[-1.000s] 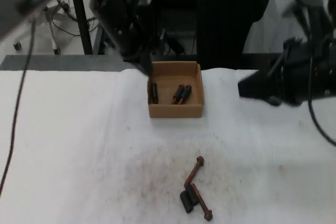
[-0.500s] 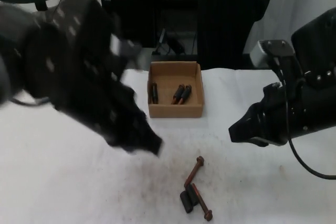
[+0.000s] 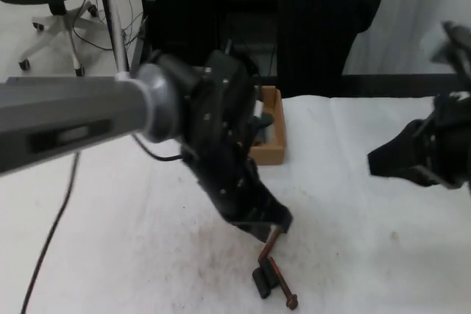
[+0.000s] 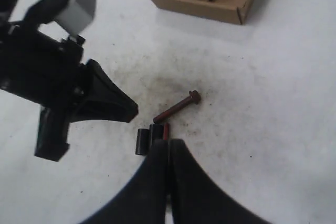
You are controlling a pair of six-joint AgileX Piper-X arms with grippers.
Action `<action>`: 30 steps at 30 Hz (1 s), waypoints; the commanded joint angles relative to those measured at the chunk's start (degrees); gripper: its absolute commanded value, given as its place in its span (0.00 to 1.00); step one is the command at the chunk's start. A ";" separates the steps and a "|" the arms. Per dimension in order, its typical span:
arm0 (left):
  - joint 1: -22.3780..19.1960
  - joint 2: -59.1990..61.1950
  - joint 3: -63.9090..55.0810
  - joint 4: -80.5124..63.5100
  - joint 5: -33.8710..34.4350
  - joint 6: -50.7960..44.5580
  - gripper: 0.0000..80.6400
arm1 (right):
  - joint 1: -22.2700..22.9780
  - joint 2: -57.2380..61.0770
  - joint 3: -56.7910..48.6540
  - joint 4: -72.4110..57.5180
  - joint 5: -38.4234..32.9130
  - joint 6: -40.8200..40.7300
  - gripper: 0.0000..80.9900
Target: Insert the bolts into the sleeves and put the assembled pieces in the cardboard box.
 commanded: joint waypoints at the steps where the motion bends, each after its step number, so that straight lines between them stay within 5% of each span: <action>1: -1.16 1.38 -2.91 0.03 0.53 0.07 0.03 | -1.19 -2.41 -0.14 0.45 -0.66 -0.52 0.01; 9: -2.31 8.59 -9.83 4.10 -3.38 -3.19 0.31 | -1.39 -4.41 -0.14 0.76 -2.05 -0.52 0.01; 30: -2.16 13.96 -12.28 4.12 -9.90 -0.68 0.31 | -1.39 -4.52 -0.14 2.98 -2.05 -0.52 0.01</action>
